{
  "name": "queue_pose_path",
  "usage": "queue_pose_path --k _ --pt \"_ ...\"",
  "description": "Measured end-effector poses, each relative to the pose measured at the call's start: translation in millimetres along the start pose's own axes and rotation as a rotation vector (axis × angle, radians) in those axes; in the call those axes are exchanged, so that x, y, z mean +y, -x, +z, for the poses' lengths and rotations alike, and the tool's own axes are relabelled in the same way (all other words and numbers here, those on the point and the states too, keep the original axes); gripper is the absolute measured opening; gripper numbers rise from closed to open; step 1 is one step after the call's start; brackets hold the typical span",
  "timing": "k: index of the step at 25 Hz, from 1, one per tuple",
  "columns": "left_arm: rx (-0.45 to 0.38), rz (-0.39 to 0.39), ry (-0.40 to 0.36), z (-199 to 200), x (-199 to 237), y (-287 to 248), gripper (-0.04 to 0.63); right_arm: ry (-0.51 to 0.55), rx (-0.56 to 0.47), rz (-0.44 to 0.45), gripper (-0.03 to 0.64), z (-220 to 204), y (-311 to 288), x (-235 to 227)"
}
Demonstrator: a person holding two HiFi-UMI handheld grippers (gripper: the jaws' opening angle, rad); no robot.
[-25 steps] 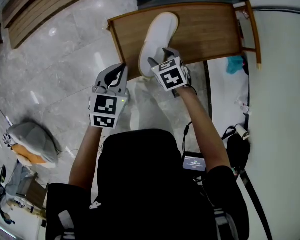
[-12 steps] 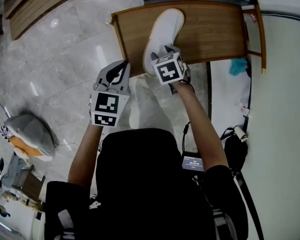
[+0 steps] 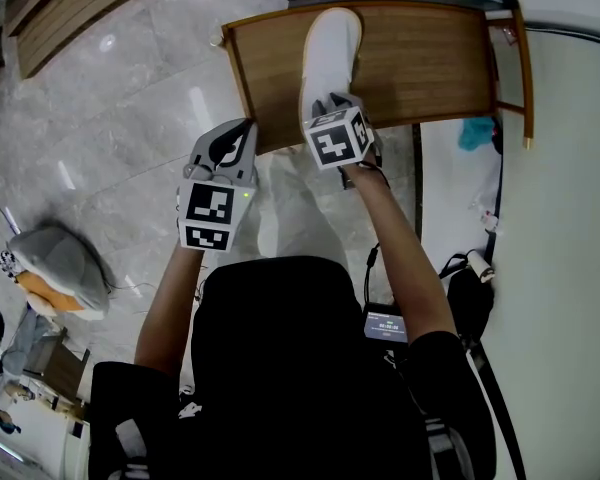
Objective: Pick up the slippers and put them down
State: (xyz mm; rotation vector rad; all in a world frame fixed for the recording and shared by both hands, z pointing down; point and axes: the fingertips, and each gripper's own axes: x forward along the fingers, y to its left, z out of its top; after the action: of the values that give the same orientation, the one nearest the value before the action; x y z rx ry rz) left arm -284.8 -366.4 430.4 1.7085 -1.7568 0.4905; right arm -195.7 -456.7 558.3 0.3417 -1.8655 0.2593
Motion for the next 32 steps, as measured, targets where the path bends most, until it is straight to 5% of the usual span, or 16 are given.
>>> queue_pose_path --k 6,32 --pt "-0.002 -0.012 -0.002 3 0 -5 0.005 -0.023 0.003 -0.058 0.026 -3 0 -15" --pt "-0.025 -0.037 -0.04 20 -4 4 0.005 -0.095 -0.069 -0.094 0.005 1 44 -26"
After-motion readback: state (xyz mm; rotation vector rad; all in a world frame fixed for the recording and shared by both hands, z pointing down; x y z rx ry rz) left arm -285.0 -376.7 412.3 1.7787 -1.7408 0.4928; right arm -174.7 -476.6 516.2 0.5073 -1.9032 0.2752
